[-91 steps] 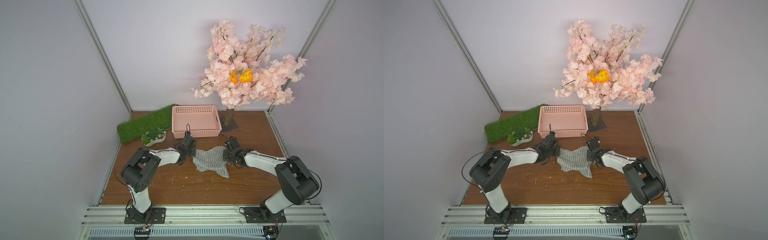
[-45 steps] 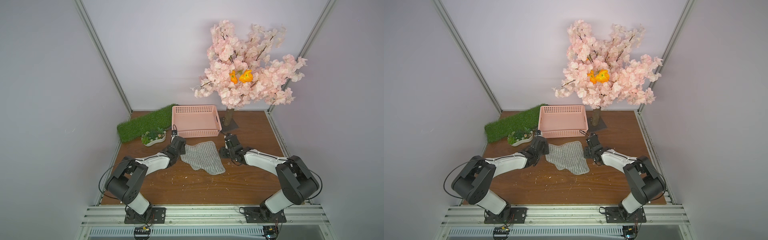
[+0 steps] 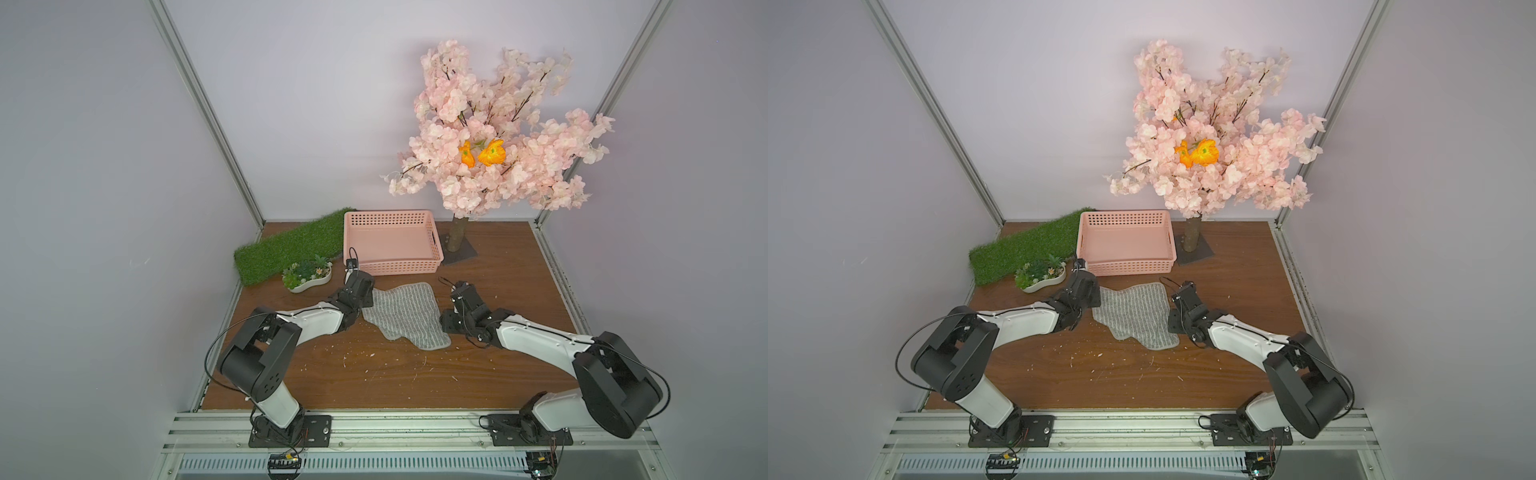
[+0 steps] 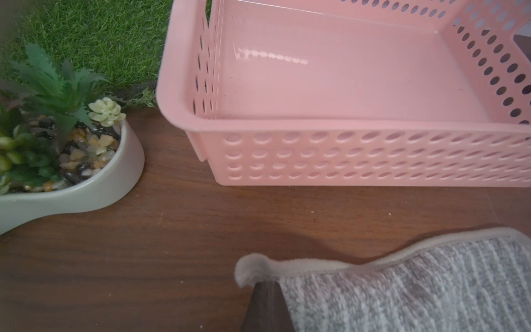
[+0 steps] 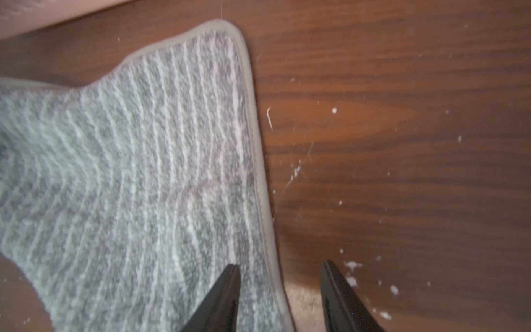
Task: Fold the square dishcloth
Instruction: Flatten out the cleaning item at the center of the board.
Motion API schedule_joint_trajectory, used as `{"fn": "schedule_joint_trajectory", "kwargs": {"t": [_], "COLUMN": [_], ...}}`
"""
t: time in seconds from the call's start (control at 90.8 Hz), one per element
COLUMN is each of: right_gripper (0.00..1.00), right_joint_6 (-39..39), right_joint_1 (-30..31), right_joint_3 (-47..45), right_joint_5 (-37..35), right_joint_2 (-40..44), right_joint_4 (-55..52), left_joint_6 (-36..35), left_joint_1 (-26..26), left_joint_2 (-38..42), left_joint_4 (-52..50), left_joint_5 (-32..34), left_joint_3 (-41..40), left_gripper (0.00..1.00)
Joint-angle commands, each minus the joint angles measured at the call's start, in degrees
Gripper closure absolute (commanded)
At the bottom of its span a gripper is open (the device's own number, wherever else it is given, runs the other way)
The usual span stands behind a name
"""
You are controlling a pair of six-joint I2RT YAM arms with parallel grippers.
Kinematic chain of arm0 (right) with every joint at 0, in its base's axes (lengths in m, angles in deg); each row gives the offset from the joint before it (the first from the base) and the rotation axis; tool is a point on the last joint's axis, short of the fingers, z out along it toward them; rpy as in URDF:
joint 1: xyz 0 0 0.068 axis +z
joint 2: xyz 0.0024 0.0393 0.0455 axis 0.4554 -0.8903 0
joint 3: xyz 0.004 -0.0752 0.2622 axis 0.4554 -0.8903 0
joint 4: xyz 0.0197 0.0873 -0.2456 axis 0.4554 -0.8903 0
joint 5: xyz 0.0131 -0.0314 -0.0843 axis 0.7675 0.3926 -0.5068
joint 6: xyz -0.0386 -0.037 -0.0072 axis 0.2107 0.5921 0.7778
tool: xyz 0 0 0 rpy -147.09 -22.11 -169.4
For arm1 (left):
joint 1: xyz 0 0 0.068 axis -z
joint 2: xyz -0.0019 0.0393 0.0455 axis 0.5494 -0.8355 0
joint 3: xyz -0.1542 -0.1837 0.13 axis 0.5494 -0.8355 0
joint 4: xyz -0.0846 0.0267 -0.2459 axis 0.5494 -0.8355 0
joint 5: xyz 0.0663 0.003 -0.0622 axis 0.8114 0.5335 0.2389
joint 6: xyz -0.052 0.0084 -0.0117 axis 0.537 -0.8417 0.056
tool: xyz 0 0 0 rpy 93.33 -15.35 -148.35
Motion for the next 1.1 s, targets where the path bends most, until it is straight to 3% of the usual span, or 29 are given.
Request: {"fn": "schedule_joint_trajectory", "kwargs": {"t": [0.0, 0.176, 0.341, 0.418, 0.473, 0.55, 0.616, 0.672, 0.826, 0.936, 1.09], "right_gripper": [0.49, 0.47, 0.51, 0.58, 0.68, 0.83, 0.94, 0.99, 1.00, 1.00, 1.00], "right_joint_6": [-5.0, -8.0, -8.0, -8.1, -8.1, -7.7, -7.1, -6.4, -5.0, -4.4, -4.1], "right_joint_1": [1.7, 4.0, 5.4, 5.5, 5.3, 4.4, 3.2, 2.1, 0.3, -0.3, -0.4], "right_joint_3": [-3.0, -5.7, -5.1, -4.6, -4.4, -3.7, -2.9, -2.0, 0.1, 0.8, 0.6], "right_joint_5": [-0.3, -0.3, -1.4, -3.5, -5.7, -7.9, -9.5, -10.6, -13.0, -13.5, -12.0], "right_joint_2": [3.5, 4.0, -0.1, -1.6, -1.9, -2.1, -2.2, -2.2, -1.5, -1.3, -1.9], "right_joint_4": [-1.0, 1.4, 1.5, 0.2, -0.4, -0.9, -1.7, -2.6, -4.7, -5.5, -4.6], "left_joint_6": [0.8, 1.1, 0.1, -0.5, -1.0, -1.6, -2.4, -3.0, -5.2, -8.8, -20.1], "left_joint_1": [-0.5, -0.5, -0.5, -0.5, -0.5, -0.5, -0.5, -0.6, 0.0, 4.2, 14.0], "left_joint_2": [-0.2, -0.2, -0.8, -1.3, -1.8, -1.6, -0.7, 0.7, 6.4, 11.5, 17.9], "left_joint_4": [-1.7, -1.7, -2.0, -2.1, -2.2, -2.0, -1.5, -1.2, -1.3, 0.3, 8.8], "left_joint_5": [-0.1, -0.4, -1.0, -1.3, -1.8, -3.4, -5.5, -7.2, -11.0, -11.2, -15.5], "left_joint_3": [1.1, 1.4, 3.1, 4.0, 4.7, 5.0, 4.6, 4.0, 0.7, -3.9, -14.6], "left_gripper": [1.00, 1.00, 1.00, 1.00, 0.99, 0.89, 0.68, 0.57, 0.50, 0.50, 0.56]}}
